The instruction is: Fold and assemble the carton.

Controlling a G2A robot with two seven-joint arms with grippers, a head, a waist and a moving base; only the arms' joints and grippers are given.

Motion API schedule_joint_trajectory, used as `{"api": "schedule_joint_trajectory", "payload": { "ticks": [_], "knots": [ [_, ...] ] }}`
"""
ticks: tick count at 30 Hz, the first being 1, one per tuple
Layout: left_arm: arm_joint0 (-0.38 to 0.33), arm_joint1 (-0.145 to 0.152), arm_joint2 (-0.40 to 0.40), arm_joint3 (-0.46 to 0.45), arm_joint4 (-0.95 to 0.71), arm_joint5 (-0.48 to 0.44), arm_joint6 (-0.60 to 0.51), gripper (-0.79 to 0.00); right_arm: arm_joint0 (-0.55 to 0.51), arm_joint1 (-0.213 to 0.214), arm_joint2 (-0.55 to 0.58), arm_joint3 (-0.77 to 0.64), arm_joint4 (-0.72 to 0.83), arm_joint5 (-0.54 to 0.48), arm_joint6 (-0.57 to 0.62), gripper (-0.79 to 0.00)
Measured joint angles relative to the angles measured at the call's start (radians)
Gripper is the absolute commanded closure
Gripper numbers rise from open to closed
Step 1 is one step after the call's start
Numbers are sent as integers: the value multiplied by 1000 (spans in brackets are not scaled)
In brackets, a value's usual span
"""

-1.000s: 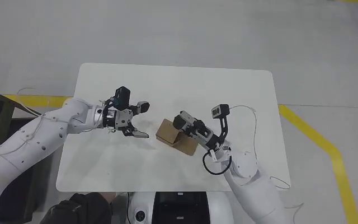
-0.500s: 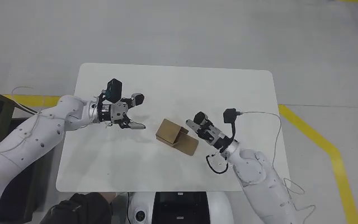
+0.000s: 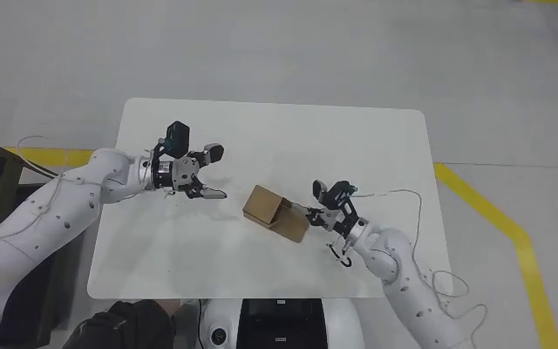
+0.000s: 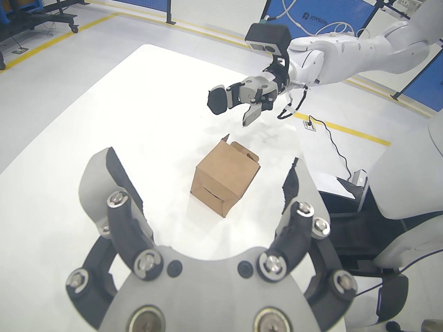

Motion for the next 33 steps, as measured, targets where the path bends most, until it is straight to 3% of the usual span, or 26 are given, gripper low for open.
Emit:
{"api": "schedule_joint_trajectory", "payload": {
  "ticks": [8,12,15,16,17,25,33],
  "knots": [
    [9,0,-19,-9,-7,0,-7,-785,49,-10,-63,67,-35,16,-9,-459],
    [14,2,-27,-8,-12,0,-7,-785,63,-14,-91,90,-59,27,-2,-360],
    [17,2,-33,-8,-14,0,-10,-785,71,-16,-104,101,-64,32,-7,-200],
    [18,2,-34,-9,-15,0,-10,-785,73,-16,-107,103,-65,32,-9,-43],
    [19,2,-36,-8,-16,0,-11,-785,75,-16,-110,104,-67,32,-10,0],
    [23,-5,-44,5,-20,0,-29,-785,69,-12,-116,78,-70,-3,-31,0],
    [26,-15,-62,-9,42,0,-38,-785,36,-1,-95,-55,14,-84,-5,0]
  ]
}}
